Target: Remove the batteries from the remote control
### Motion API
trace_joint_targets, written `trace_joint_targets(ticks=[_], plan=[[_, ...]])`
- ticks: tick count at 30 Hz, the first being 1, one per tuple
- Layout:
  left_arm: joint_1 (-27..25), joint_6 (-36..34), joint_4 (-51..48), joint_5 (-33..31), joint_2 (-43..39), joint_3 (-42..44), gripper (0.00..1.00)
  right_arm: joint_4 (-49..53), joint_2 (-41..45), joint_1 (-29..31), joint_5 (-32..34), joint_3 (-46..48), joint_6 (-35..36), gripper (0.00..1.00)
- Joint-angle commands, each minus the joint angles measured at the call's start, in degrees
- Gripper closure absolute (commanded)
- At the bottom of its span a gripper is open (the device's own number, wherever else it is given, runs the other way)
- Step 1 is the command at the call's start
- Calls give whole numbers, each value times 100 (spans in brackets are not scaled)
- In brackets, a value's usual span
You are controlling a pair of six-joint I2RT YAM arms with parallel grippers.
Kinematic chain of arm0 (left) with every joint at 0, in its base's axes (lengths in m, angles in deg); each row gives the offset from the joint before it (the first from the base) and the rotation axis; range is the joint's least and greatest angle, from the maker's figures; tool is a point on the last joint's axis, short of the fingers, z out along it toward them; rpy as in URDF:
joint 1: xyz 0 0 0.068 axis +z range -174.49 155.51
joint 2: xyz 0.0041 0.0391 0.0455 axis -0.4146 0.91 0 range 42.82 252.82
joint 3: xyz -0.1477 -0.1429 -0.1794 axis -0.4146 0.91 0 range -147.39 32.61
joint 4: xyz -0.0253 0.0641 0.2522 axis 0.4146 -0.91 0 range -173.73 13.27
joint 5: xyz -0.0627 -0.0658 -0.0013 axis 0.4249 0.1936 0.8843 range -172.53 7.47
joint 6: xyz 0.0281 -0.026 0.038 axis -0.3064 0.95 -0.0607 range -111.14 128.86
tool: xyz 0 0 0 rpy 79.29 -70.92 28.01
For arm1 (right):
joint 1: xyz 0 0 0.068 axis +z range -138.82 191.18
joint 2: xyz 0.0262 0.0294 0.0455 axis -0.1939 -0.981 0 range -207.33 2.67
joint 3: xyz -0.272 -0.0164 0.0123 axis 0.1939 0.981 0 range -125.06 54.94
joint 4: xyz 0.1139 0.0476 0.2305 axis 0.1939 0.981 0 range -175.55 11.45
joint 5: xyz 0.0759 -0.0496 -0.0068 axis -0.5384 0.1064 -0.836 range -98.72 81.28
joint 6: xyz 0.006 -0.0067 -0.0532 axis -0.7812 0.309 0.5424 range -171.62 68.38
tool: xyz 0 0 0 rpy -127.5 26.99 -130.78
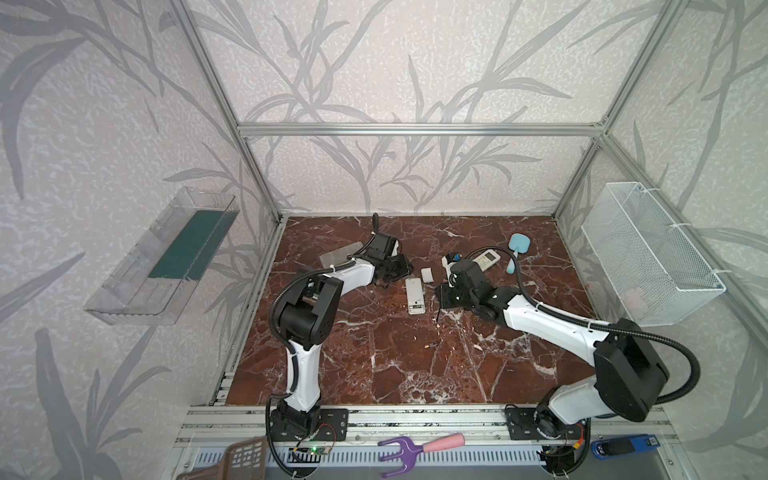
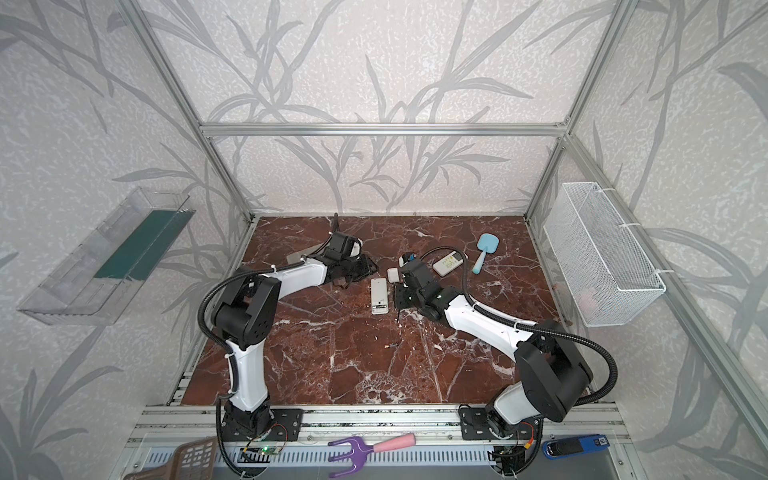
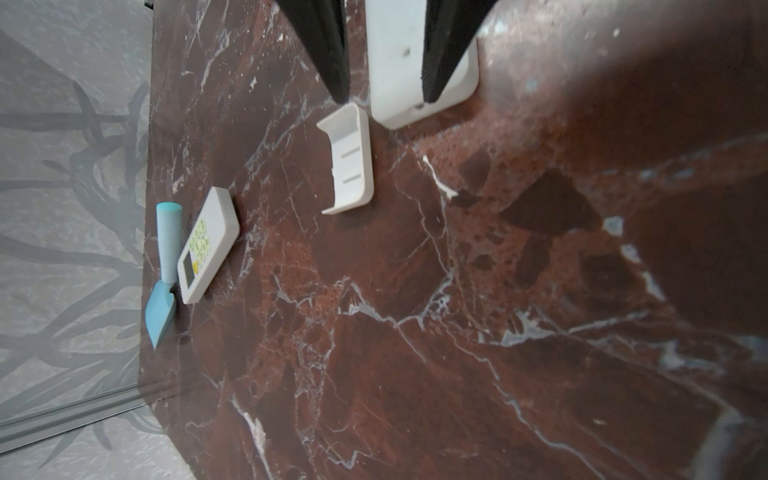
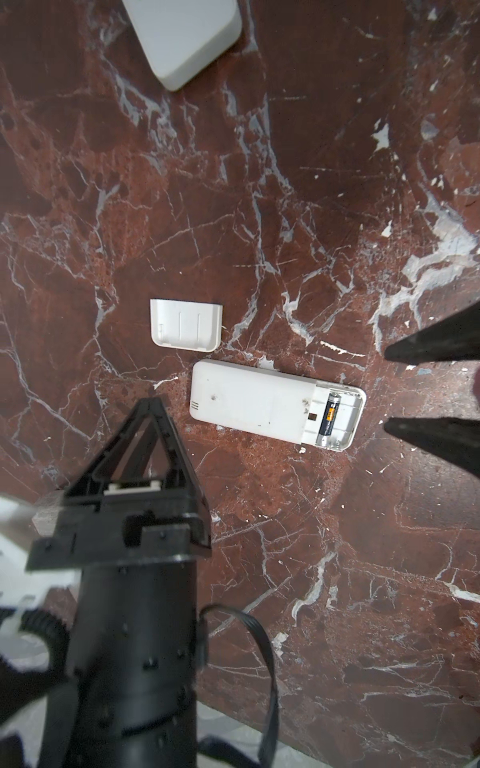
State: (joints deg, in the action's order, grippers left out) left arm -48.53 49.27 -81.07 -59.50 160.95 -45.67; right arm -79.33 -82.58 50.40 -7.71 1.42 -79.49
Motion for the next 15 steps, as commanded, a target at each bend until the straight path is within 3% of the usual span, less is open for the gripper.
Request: trace_joint_targets(ticks=[1,8,15], plan=[[30,-381,-621,-31,442,-651,68,-208,0,-57,-13,110,46,100],[40,-721,-1480,238,1353,-1981,68,-279,94,-115,-1,226,106,100],[30,-706,-1521,412,1230,-1709,68,-315,287,-201,-17,385,160,100]])
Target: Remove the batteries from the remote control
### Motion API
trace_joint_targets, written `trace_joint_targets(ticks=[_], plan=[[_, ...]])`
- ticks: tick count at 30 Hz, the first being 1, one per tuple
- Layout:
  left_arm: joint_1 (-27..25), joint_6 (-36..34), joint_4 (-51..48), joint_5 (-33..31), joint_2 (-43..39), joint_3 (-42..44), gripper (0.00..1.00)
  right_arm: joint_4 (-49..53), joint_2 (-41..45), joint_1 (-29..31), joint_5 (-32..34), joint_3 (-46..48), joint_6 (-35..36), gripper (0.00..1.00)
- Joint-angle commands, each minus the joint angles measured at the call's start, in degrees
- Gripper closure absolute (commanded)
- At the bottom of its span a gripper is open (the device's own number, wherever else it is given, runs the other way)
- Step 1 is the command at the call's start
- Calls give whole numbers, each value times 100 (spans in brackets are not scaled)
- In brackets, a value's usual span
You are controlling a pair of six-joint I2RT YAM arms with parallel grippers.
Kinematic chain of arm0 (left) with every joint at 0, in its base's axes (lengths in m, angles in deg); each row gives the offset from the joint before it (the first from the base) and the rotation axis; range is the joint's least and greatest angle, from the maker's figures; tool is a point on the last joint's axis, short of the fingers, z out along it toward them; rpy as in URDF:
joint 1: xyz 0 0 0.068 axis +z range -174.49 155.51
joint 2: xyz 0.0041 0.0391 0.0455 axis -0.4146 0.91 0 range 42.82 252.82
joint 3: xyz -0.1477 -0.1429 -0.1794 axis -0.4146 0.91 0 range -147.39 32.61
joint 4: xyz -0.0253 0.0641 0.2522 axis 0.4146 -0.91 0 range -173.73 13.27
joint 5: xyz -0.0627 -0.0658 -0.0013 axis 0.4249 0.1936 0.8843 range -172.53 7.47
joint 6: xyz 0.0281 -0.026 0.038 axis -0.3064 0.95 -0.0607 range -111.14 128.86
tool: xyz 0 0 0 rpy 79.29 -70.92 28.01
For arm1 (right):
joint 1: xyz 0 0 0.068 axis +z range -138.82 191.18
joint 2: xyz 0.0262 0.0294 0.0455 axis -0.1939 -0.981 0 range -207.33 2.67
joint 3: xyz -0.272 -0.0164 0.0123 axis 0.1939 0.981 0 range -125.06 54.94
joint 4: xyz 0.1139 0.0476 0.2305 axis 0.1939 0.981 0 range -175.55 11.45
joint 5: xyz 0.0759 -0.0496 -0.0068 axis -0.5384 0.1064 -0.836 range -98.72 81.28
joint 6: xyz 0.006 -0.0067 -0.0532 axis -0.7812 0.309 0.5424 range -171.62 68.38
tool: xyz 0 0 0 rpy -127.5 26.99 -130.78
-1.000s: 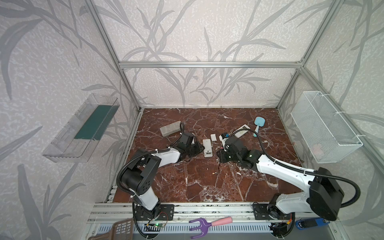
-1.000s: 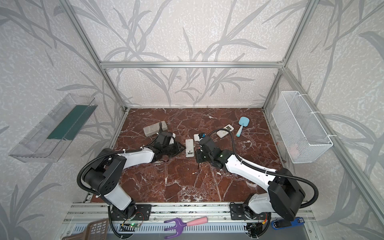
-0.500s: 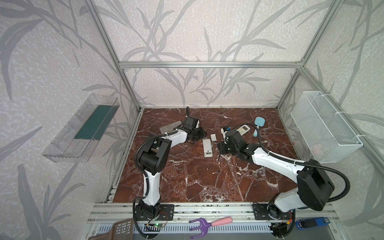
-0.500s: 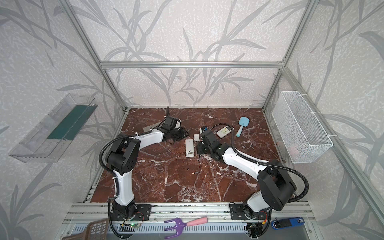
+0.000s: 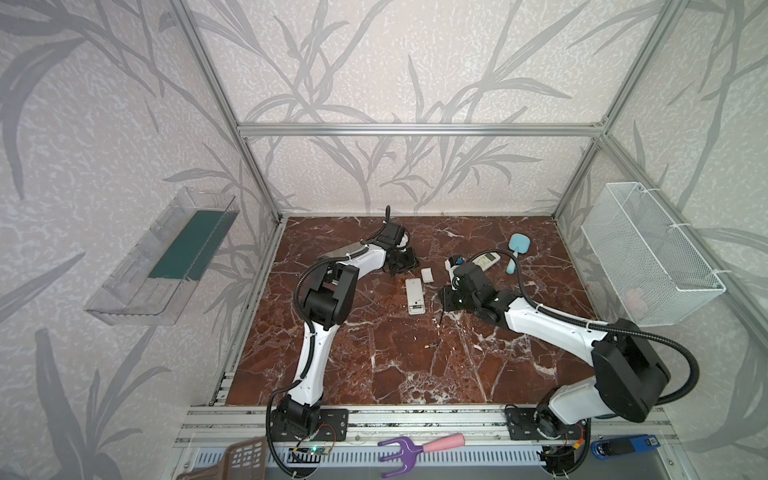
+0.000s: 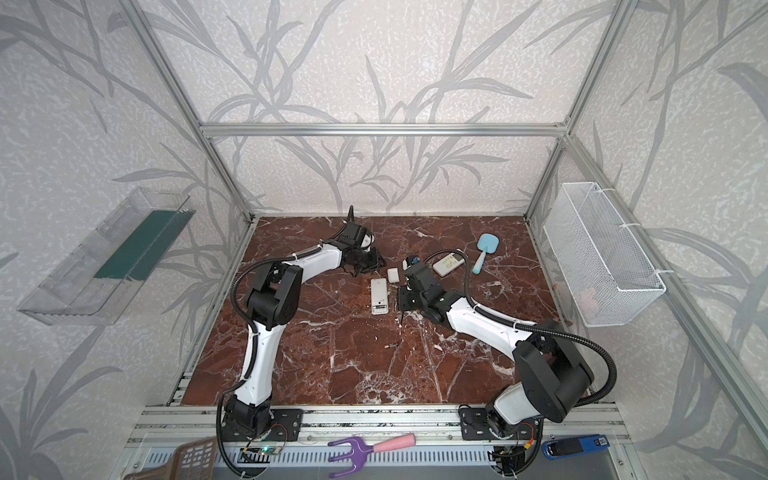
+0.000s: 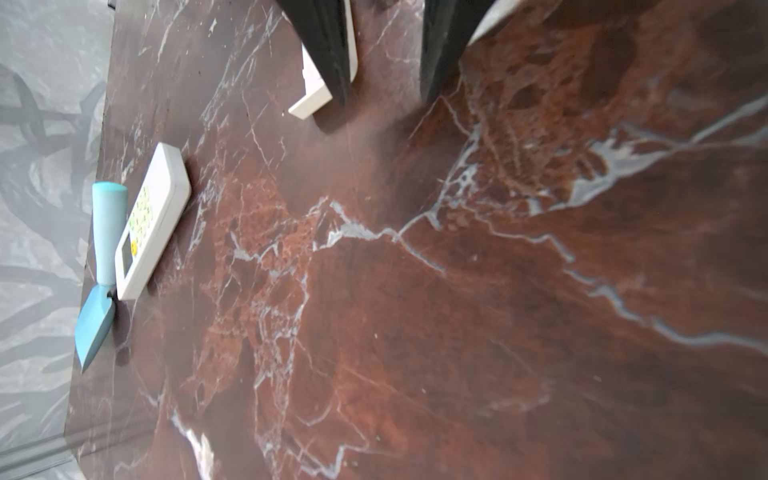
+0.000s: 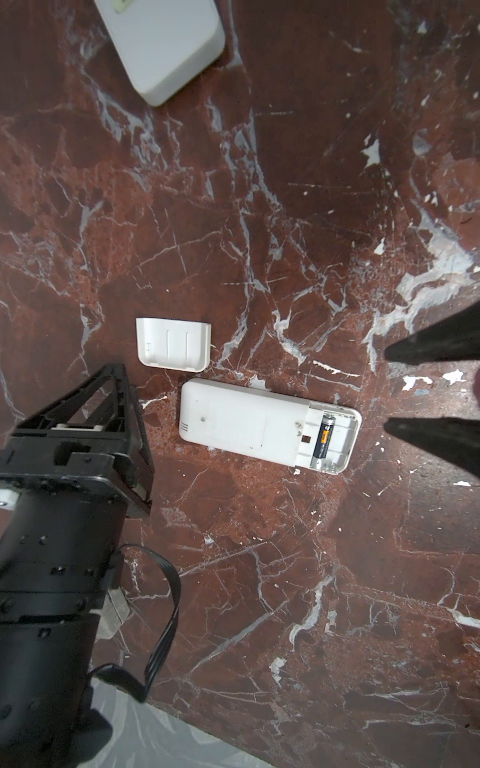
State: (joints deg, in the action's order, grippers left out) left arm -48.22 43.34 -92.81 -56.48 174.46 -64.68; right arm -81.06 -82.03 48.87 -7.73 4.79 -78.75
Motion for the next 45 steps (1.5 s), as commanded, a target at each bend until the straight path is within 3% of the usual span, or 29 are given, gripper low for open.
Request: trace_joint_targets(ticks=[1,29,39,45], plan=[[-11,-108,-313,119,-195,323,68,-147,249,-58,-24,58,102,100],[-211,524,978,369,-1927,2919,69,-59,200,-87,47,-275,-46,100],[-97,403,933,52,-2503,3245,66,-203,-16,-86,85,-443,-39,100],[-71,340,830,-230,-3060,3537,65,-452,-151,-90,24,-464,309,100]])
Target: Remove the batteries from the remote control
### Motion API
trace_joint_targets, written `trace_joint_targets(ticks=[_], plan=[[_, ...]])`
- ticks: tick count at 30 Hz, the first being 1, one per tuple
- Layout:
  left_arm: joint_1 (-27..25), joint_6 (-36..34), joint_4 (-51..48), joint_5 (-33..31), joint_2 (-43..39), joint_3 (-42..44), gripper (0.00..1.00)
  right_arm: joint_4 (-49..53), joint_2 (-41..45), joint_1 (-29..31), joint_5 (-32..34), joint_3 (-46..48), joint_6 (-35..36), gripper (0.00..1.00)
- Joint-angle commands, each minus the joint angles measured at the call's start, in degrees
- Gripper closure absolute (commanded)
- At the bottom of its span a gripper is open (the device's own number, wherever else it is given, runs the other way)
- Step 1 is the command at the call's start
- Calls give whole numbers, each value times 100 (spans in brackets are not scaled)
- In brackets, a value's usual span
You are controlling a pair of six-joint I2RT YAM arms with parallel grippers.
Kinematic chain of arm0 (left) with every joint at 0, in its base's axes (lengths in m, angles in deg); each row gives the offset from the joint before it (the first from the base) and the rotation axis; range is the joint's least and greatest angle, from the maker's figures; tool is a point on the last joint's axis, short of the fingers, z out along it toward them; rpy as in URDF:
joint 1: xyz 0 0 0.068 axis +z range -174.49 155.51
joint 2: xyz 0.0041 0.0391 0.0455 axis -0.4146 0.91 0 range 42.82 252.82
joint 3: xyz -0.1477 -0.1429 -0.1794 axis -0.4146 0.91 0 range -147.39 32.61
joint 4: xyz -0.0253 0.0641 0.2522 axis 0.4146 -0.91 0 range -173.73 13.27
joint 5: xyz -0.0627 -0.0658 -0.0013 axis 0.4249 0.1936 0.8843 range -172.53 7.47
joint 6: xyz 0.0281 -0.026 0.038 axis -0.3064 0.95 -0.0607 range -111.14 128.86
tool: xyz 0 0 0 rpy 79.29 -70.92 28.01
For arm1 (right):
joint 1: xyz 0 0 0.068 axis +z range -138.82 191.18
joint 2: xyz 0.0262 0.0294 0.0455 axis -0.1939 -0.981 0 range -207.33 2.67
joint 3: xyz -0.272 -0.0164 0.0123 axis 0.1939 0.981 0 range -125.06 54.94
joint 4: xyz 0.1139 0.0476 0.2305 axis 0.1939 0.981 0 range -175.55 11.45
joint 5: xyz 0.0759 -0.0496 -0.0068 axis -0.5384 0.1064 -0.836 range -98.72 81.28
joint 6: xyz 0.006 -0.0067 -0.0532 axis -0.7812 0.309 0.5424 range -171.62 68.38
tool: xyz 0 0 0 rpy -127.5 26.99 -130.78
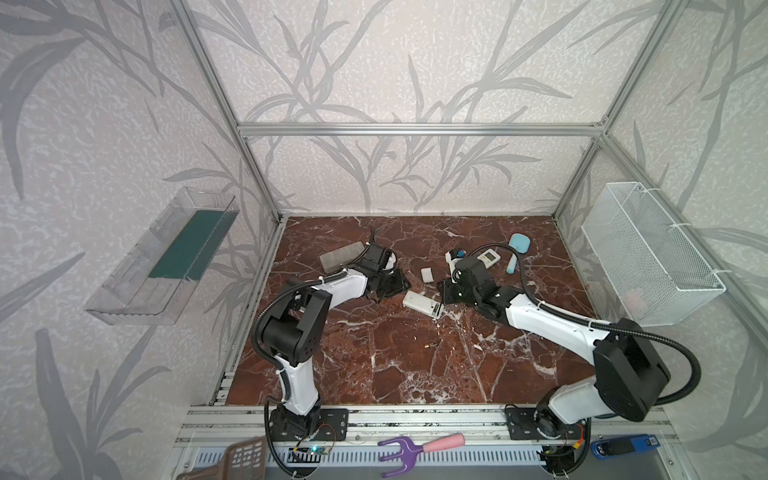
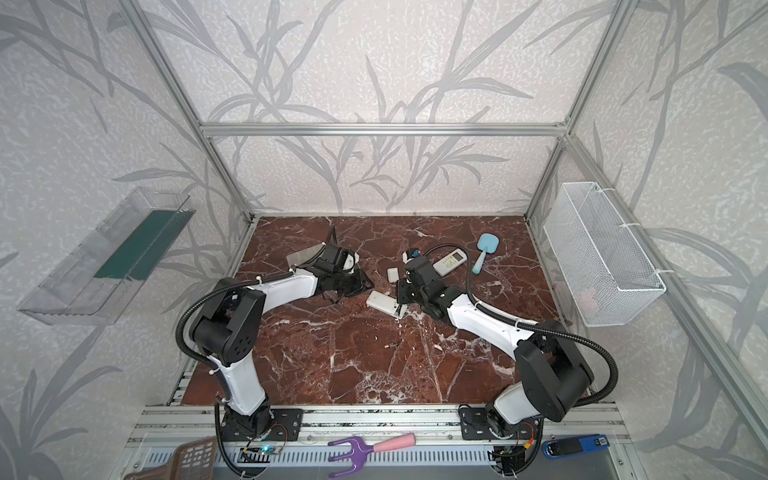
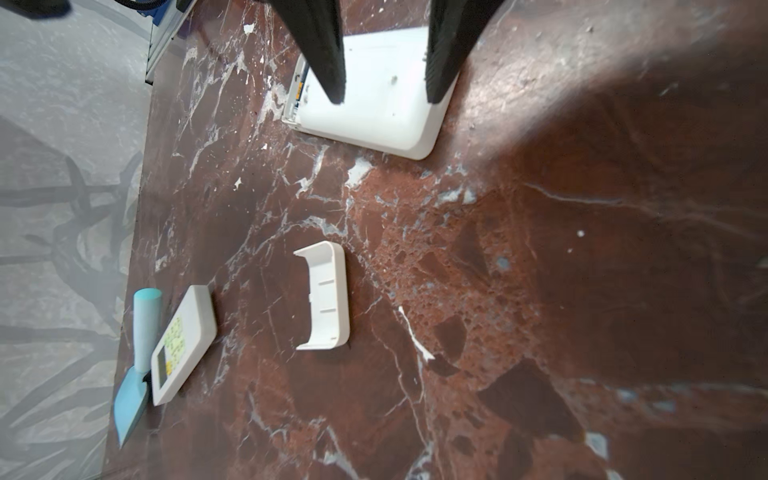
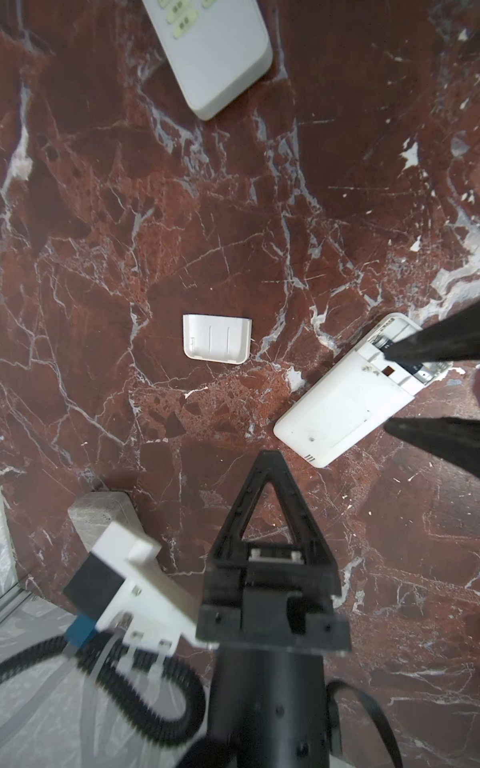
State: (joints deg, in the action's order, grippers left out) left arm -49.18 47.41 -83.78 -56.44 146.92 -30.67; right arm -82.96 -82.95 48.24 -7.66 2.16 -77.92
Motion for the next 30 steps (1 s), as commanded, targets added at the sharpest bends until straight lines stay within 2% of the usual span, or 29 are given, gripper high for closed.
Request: trace_joint_targets(ticks=[1,6,11,20,30], plan=[[17,-20,-38,-242,-401,244,65,-283,-97,-32,33,-215,286,100],[-210,417,328,-265,-755,852,67,-363,-281,-56,74,-294,492,100],[-727,958,868,-412,-874,1374,69,-447,-458,-81,61,-382,523,100],[-1364,1668,1606,-443,-621,1575,74,-615,-657,-80,169,-436,494,100],[-1458,1901,1978,-515,-390,1727,77,-786,-786,-71,500,-361,144,100]])
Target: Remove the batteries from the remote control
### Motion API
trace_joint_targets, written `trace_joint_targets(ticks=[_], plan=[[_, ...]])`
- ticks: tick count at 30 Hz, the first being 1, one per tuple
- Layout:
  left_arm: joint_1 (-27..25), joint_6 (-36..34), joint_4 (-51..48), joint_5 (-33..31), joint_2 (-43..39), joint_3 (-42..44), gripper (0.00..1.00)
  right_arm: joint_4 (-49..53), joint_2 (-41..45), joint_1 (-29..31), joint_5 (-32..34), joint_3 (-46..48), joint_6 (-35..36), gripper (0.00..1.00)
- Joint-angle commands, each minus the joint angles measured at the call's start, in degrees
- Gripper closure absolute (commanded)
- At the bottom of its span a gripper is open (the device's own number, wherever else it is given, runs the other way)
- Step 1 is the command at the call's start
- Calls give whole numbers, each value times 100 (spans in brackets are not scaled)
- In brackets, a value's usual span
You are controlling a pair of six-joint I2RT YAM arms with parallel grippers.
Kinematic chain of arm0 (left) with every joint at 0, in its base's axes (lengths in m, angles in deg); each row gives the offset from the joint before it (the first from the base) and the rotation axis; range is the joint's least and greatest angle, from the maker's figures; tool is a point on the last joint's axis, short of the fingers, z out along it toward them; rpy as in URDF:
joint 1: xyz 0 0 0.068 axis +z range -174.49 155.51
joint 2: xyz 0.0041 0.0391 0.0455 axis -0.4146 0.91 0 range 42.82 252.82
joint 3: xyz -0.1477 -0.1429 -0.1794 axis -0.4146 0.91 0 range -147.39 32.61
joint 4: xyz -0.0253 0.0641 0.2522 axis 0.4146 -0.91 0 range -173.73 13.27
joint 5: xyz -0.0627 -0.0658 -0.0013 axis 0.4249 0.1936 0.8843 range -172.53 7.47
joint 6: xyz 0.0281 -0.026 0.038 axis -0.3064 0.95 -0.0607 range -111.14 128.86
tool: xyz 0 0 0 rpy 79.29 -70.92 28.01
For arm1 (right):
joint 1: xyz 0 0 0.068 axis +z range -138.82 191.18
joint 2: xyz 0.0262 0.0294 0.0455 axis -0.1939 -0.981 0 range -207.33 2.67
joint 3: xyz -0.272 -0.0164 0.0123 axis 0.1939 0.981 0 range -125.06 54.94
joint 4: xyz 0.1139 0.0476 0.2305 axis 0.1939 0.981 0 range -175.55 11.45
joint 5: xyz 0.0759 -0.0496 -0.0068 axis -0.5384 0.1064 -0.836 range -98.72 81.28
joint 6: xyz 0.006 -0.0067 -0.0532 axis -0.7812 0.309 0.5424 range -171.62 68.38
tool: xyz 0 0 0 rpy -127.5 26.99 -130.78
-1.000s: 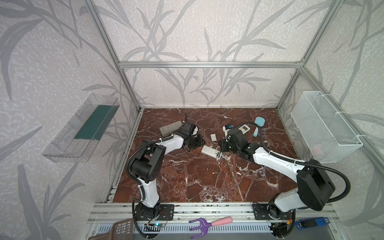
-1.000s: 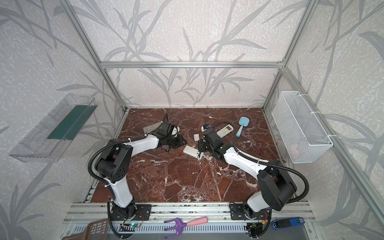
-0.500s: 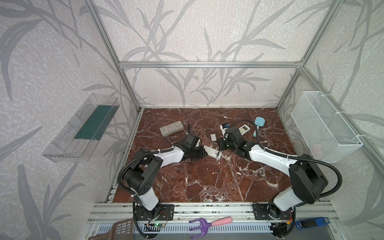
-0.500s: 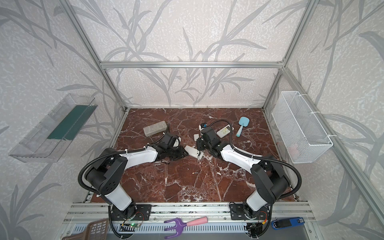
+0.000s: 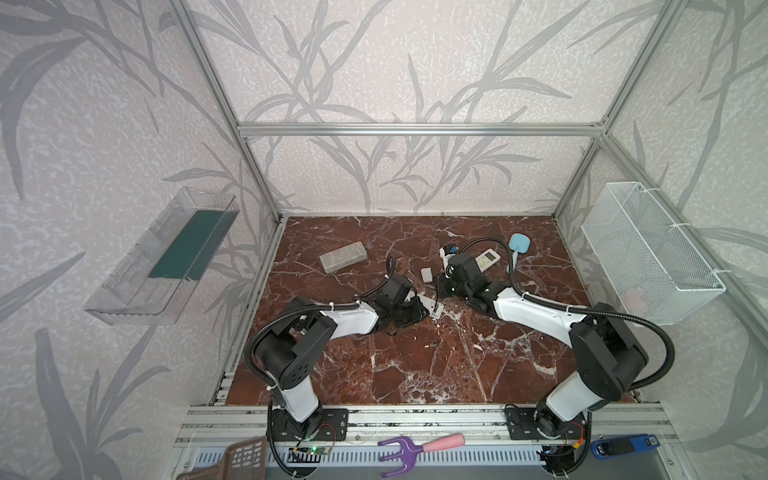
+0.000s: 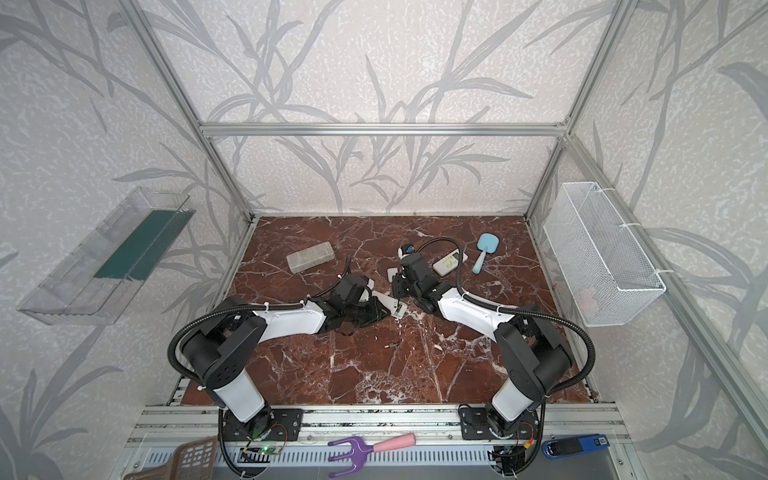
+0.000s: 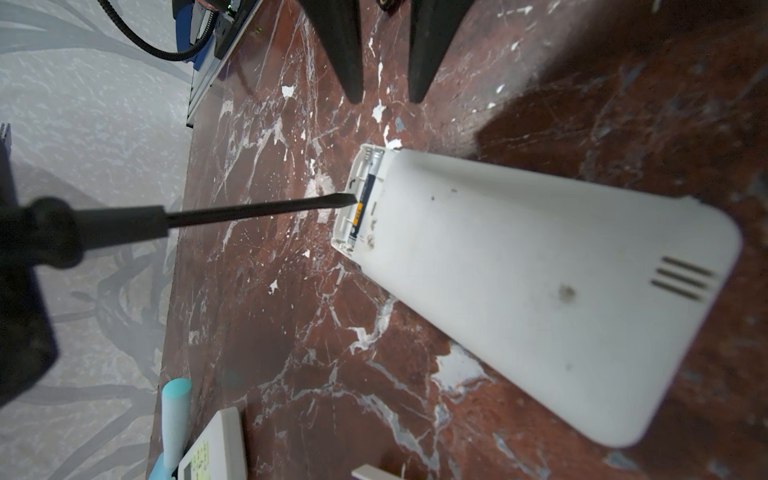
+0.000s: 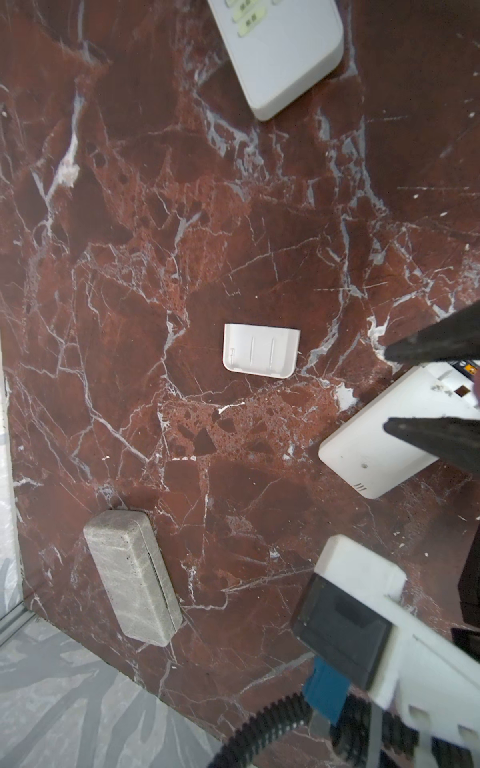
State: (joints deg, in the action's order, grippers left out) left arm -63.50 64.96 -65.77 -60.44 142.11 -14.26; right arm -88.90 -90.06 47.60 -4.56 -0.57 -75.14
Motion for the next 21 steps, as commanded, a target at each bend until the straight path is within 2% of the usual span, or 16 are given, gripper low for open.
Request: trace_joint_targets(ticks=[1,15,21], plan=[[-24,147,185,-122,102,100,78,-184,-102,-12,202,-105,-143,100],[-66,301,482,-143,343,157,79,-168,-288,22,291,-106,-339,100],[-116,357,598,-208,447,148,81,90,-114,203,695,-42,-534,100]])
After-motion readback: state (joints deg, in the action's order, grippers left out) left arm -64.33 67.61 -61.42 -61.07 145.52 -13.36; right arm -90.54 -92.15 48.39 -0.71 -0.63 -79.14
